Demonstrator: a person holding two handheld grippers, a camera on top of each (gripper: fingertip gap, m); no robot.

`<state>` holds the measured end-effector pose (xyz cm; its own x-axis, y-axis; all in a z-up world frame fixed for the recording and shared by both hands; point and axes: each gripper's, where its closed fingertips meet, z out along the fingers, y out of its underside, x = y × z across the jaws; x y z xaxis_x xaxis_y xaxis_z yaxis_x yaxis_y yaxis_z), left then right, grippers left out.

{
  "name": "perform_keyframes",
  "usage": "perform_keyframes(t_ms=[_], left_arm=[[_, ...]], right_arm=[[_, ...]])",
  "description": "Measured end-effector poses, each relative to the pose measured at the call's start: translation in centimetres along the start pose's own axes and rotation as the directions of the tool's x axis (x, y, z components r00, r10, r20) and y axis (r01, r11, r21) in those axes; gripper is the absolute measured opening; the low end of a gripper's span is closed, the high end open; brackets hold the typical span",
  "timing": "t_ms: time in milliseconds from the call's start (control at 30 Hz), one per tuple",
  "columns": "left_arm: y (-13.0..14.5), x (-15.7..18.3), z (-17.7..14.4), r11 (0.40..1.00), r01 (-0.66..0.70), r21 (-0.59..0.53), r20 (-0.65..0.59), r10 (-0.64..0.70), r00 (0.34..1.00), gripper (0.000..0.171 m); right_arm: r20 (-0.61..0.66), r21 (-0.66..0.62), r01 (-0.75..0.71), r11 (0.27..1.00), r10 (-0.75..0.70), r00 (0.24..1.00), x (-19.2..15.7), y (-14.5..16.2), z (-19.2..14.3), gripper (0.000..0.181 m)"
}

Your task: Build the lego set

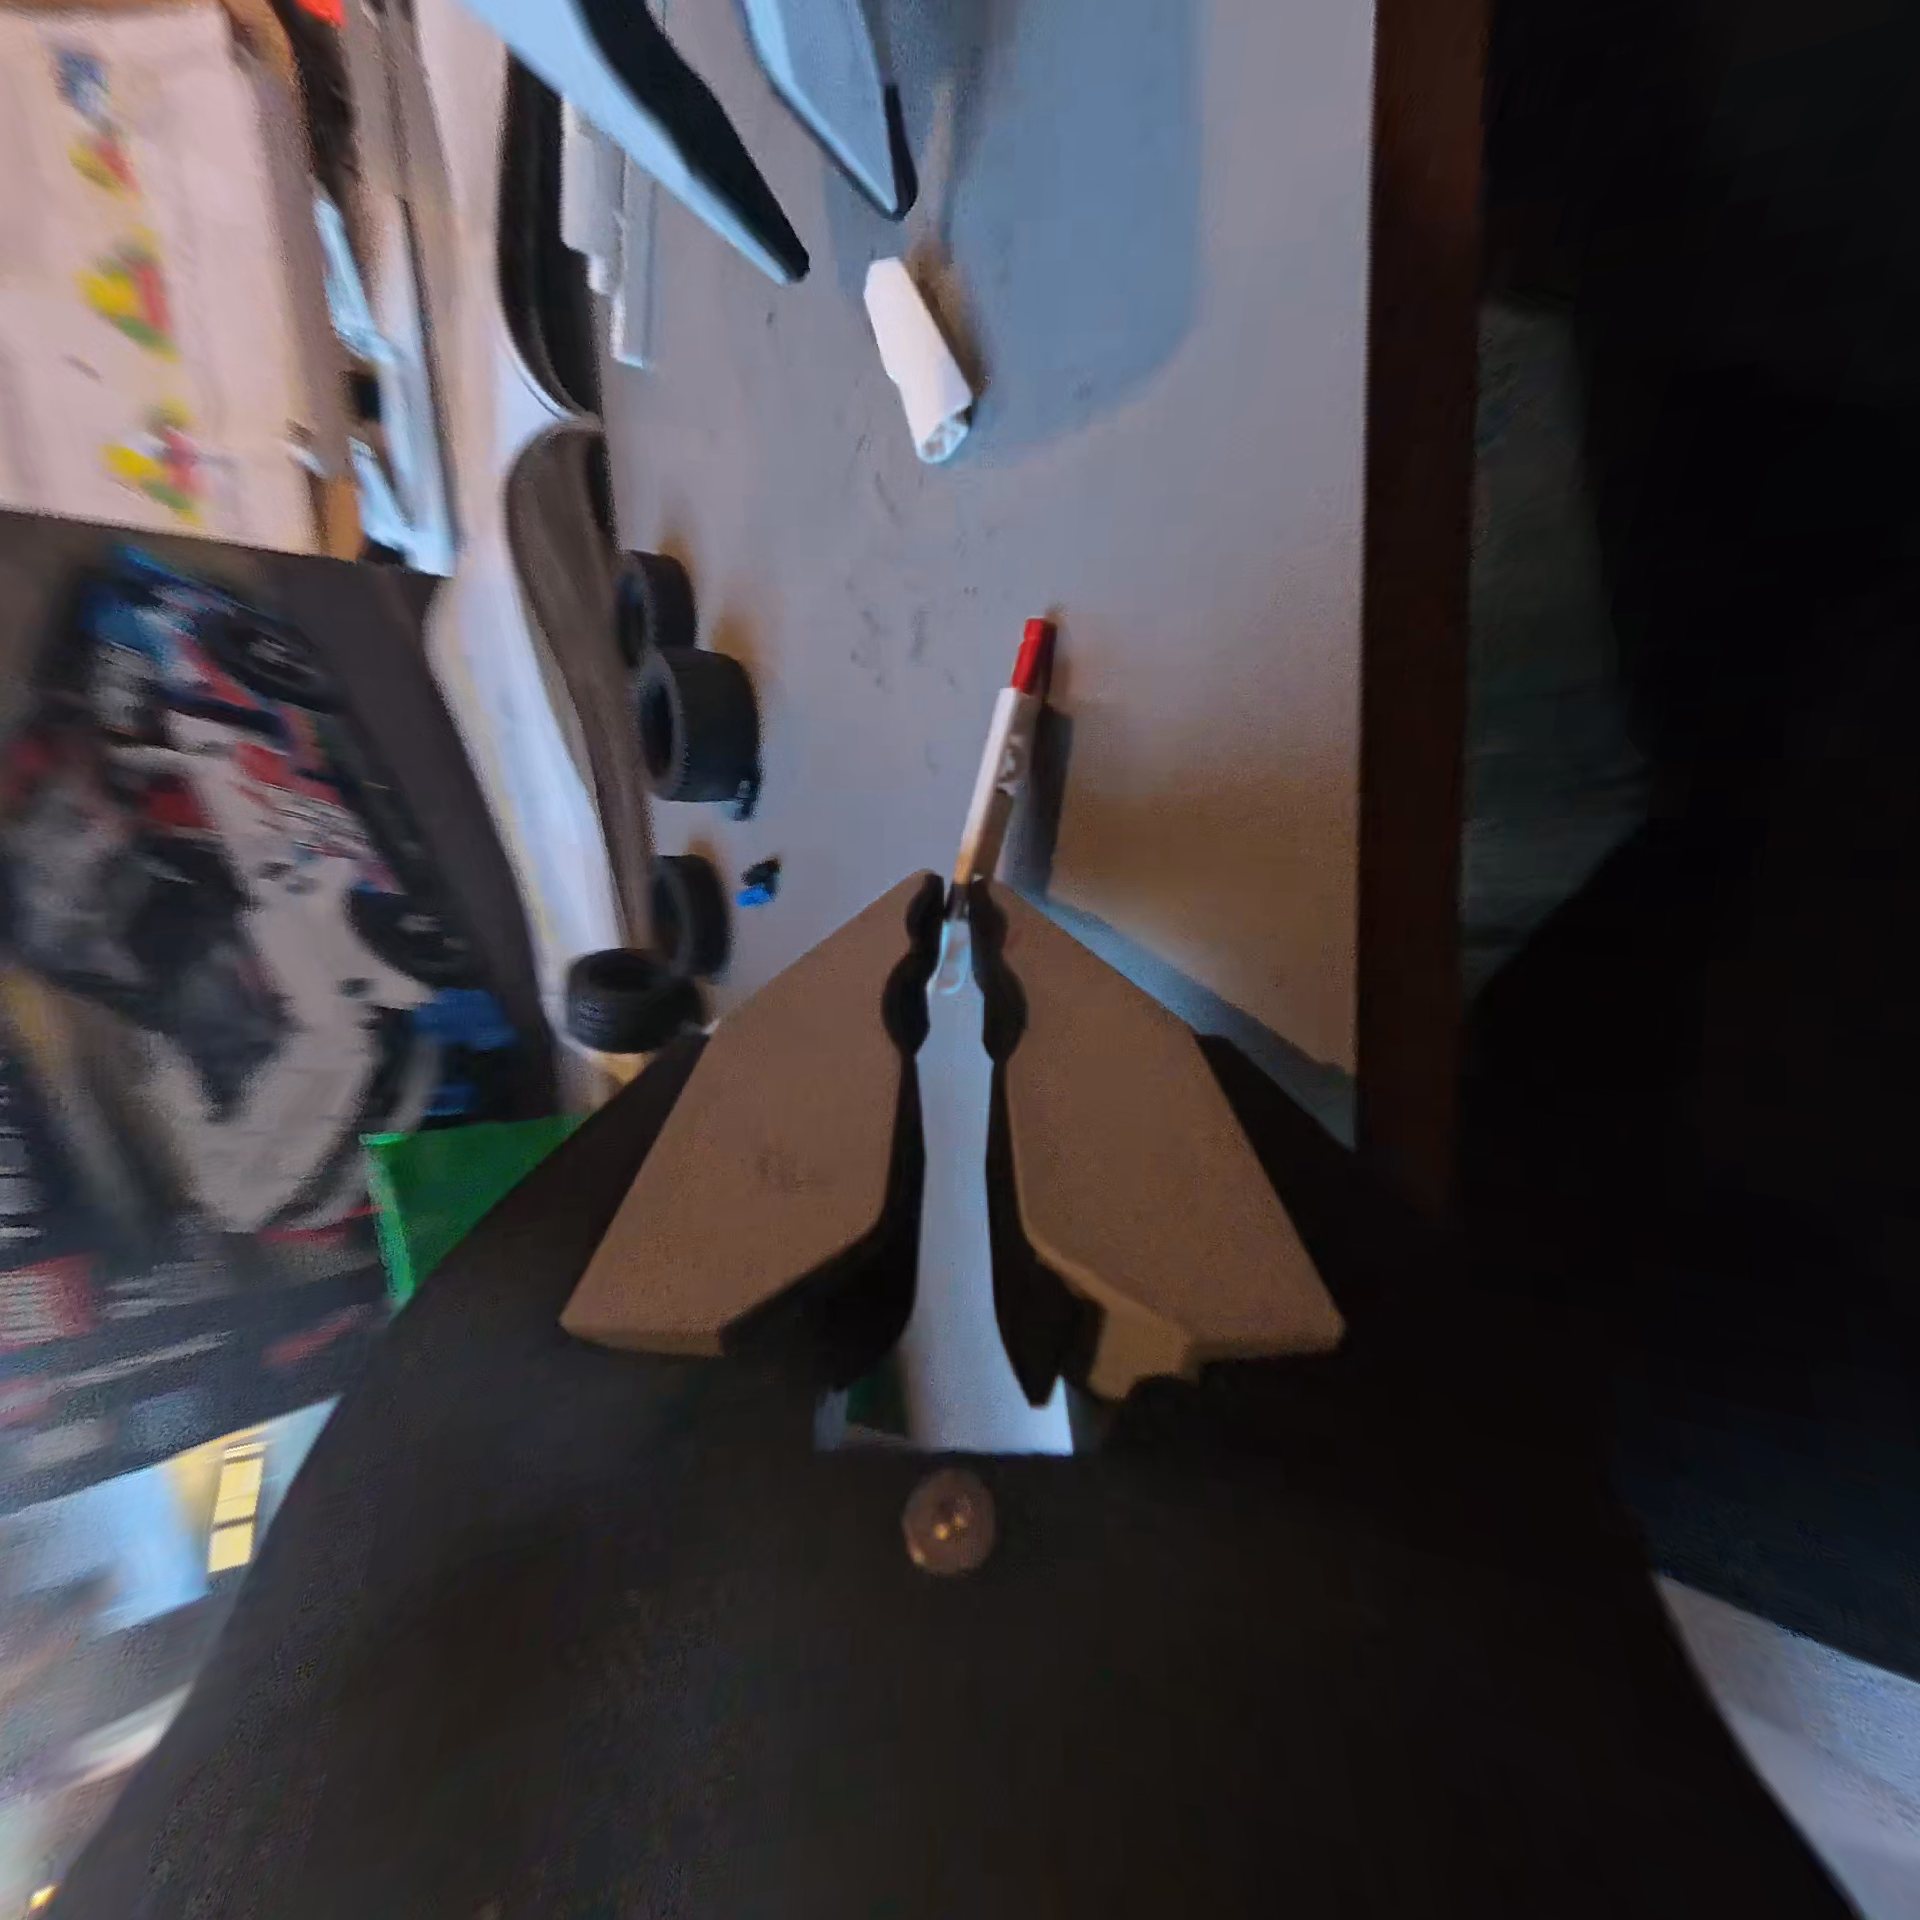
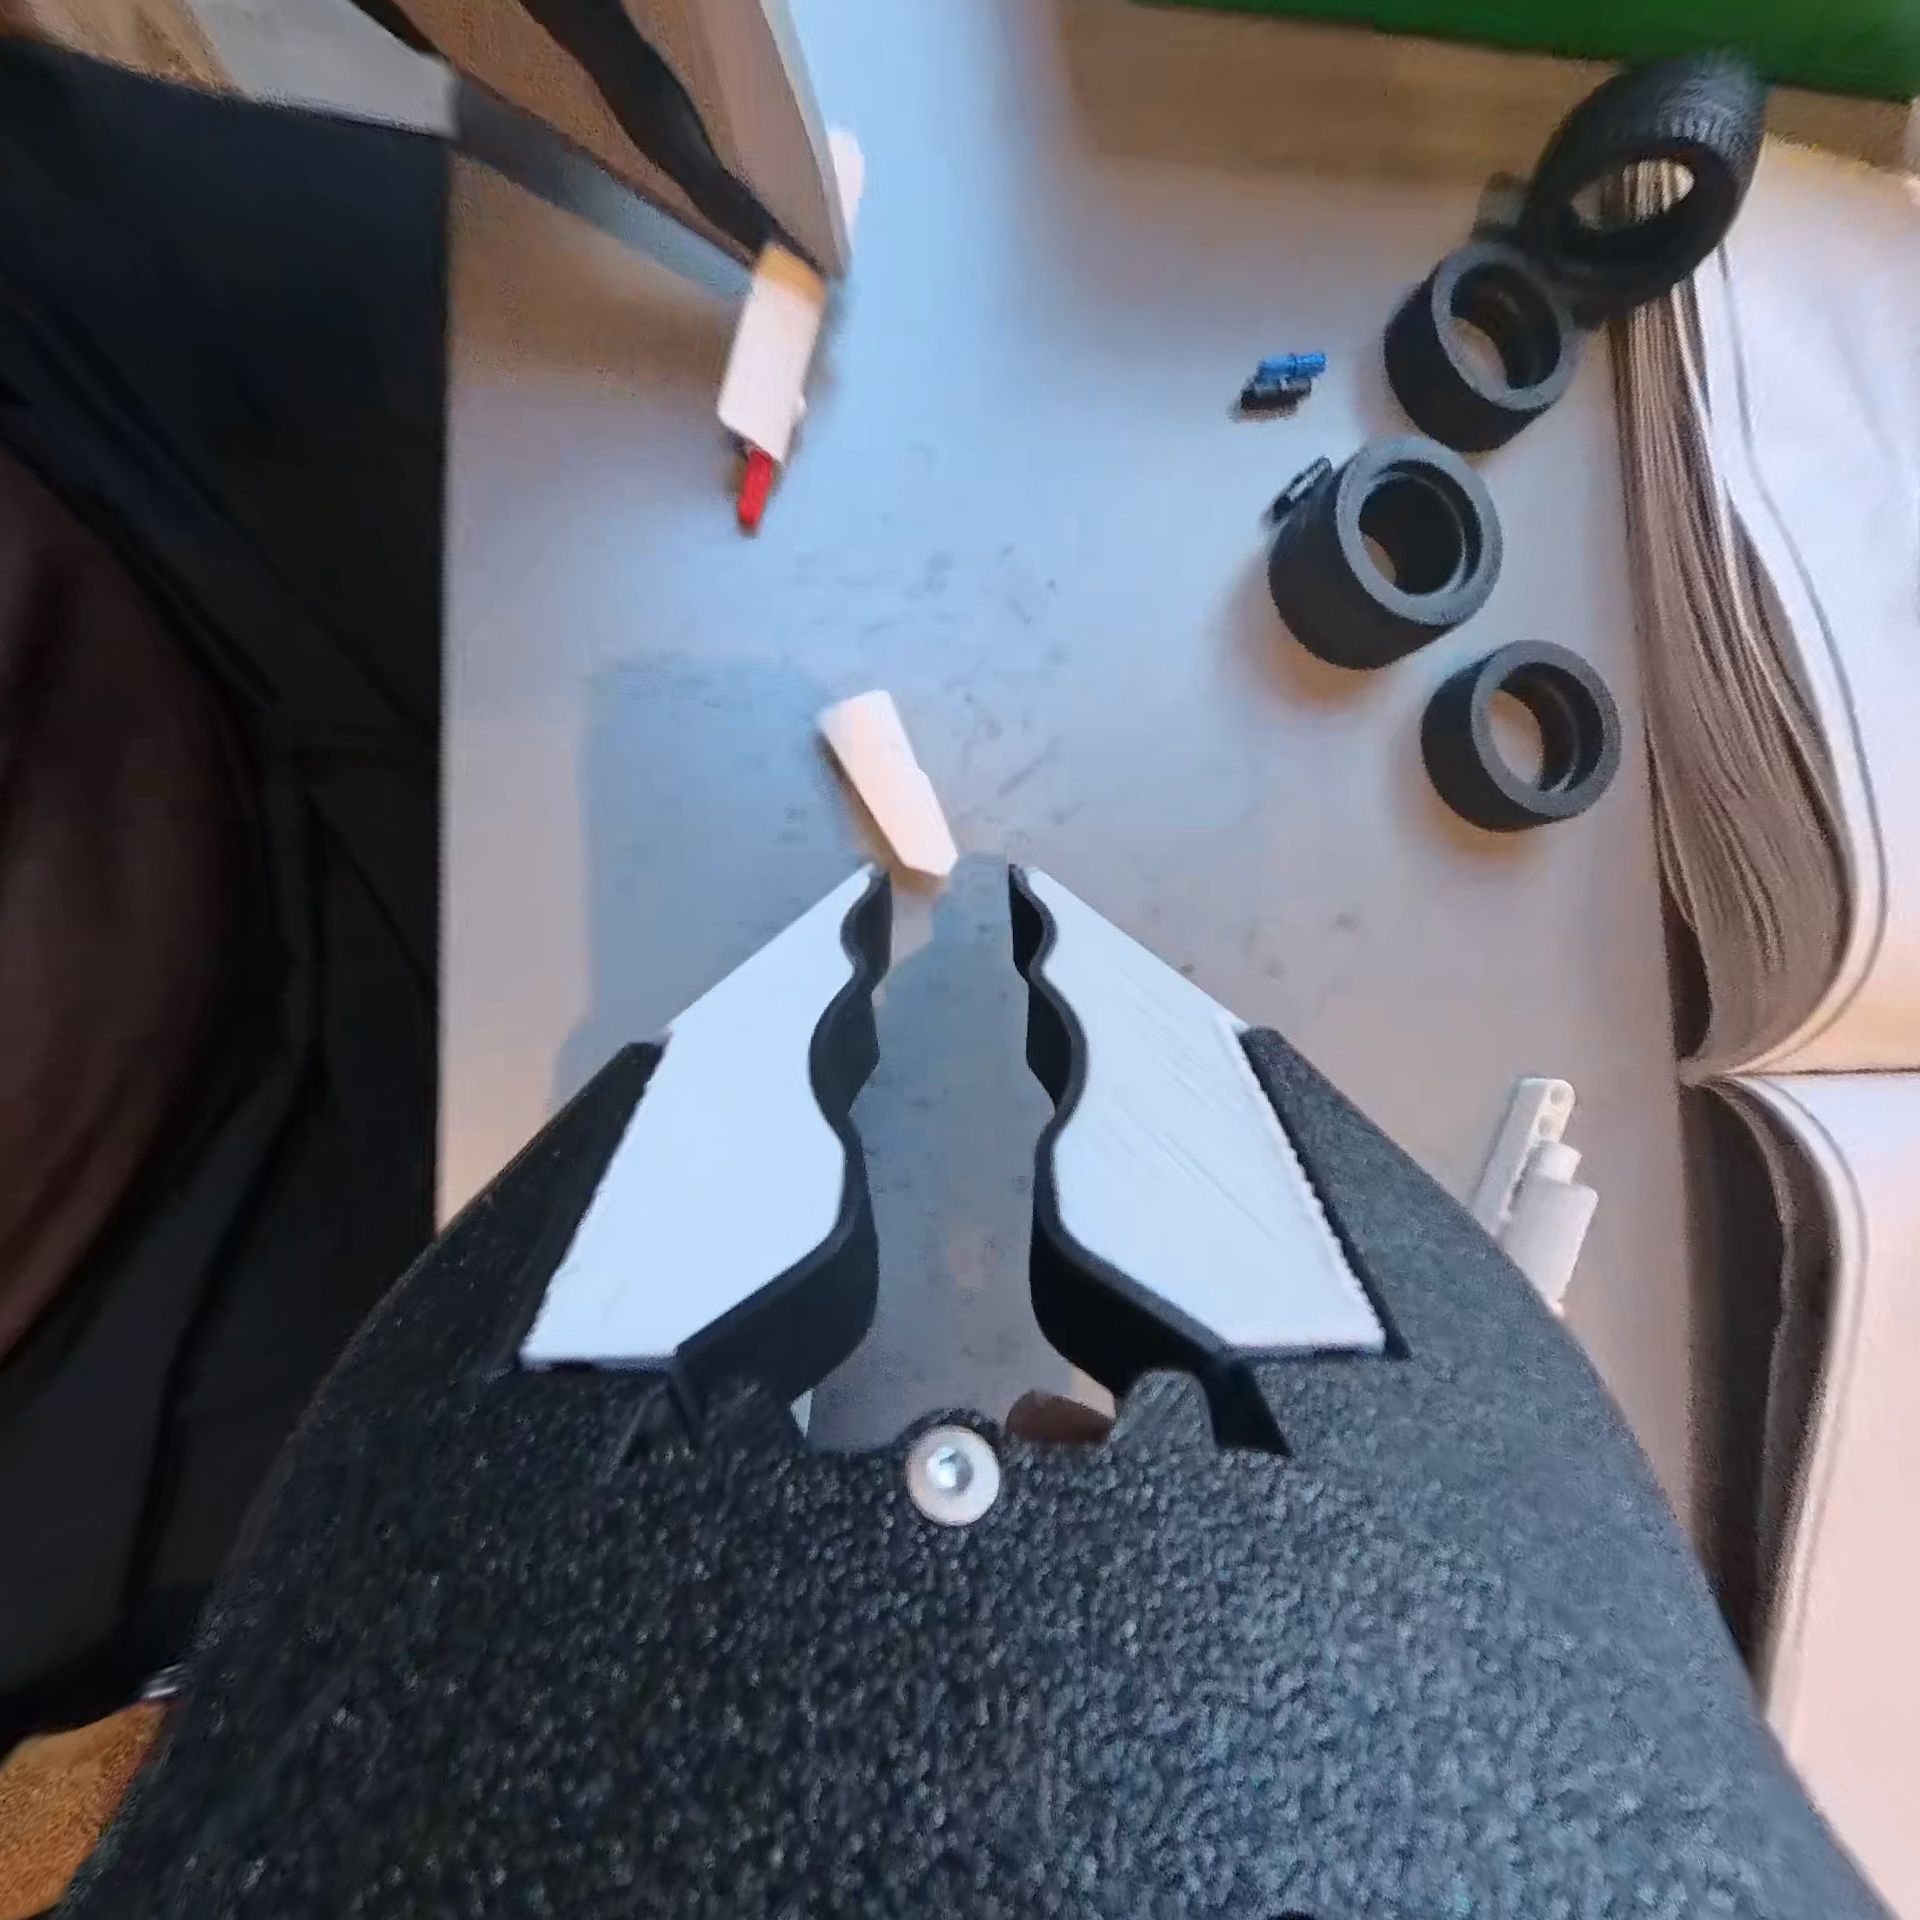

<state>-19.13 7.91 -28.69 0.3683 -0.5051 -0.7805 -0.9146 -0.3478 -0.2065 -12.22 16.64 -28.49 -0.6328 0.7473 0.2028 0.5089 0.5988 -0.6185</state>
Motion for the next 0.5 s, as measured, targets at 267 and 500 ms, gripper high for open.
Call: perform_keyframes(t_ms=[267,500], left_arm=[[-0.3,0.8,-1.6,0.992,0.104,0.066,-0.010,-0.103,0.995,0.024],[1.6,1.0,-3.6,0.903,0.418,0.096,-0.111,-0.408,0.906,0.036]], right_arm=[[-0.106,-0.021,-0.088,0.996,0.085,0.991,3.6,0.0,1.7,0.023],[0.009,0.015,-0.207,0.978,0.207,0.978,1.5,1.0,0.1,0.034]])
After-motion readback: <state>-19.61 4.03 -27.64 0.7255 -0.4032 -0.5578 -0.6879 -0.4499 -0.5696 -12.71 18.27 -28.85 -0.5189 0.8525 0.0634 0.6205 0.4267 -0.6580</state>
